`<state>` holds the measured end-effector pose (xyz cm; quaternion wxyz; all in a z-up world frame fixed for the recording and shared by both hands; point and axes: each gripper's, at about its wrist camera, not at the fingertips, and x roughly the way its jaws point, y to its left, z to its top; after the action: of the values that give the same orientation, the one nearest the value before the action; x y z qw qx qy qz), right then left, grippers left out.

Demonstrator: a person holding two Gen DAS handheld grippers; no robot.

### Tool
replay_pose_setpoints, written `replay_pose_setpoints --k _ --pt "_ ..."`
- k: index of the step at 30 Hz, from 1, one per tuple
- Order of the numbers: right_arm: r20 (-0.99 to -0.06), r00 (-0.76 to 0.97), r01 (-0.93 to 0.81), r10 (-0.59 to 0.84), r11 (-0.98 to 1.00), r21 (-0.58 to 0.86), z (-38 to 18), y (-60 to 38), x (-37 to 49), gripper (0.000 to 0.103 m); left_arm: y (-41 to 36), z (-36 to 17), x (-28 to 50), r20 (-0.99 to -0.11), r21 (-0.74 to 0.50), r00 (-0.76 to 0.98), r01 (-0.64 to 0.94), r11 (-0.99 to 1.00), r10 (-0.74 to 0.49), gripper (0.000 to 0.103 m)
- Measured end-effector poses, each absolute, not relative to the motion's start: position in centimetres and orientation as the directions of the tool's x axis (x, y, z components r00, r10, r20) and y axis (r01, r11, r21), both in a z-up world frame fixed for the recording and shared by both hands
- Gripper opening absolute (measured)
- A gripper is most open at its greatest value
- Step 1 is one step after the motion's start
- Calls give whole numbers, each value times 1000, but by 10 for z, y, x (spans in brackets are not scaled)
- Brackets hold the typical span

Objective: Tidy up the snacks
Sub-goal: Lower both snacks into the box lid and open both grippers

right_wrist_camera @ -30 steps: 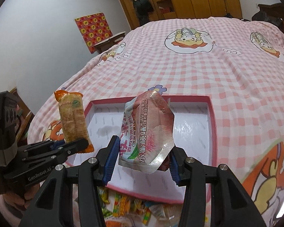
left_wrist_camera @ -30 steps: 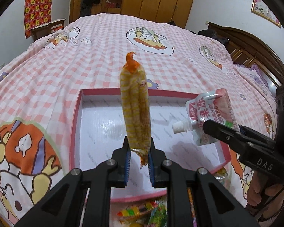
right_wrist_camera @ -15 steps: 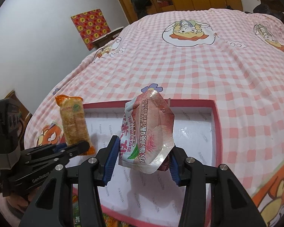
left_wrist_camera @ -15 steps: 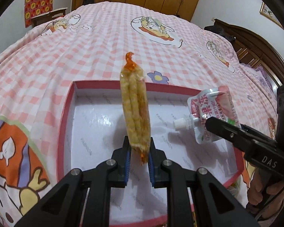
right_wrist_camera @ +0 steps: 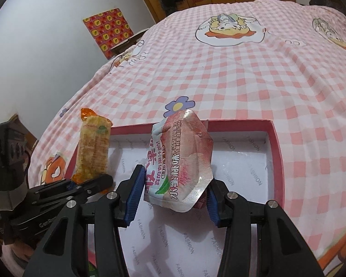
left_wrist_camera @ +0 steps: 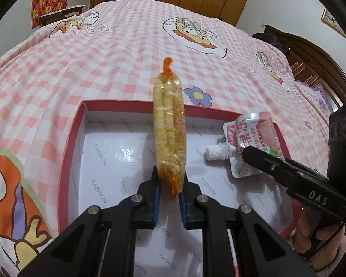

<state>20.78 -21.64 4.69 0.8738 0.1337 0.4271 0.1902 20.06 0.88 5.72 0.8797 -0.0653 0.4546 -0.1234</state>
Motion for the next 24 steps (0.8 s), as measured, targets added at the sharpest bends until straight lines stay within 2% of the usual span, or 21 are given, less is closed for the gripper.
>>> replay_pose_setpoints --k 10,14,17,19,21,24 --pt "-710 563 -223 423 905 363 42 -210 210 52 4 59 198 -778 -180 579 164 970 -243 14" --pt "-715 562 -213 417 908 362 44 -209 213 52 2 61 196 -782 -147 584 164 975 -216 19" --pt "-718 561 -197 411 909 367 45 -211 215 53 3 64 195 -779 -160 585 162 974 -225 28" --pt "-722 562 -184 404 912 367 46 -213 215 54 5 67 192 -776 -161 590 157 974 -223 44" --pt "-718 565 -188 407 910 368 48 -214 213 58 6 69 189 -777 -157 591 153 976 -218 53" --pt "-715 575 -205 399 915 347 53 -211 209 67 7 72 186 -774 -152 598 143 978 -208 57"
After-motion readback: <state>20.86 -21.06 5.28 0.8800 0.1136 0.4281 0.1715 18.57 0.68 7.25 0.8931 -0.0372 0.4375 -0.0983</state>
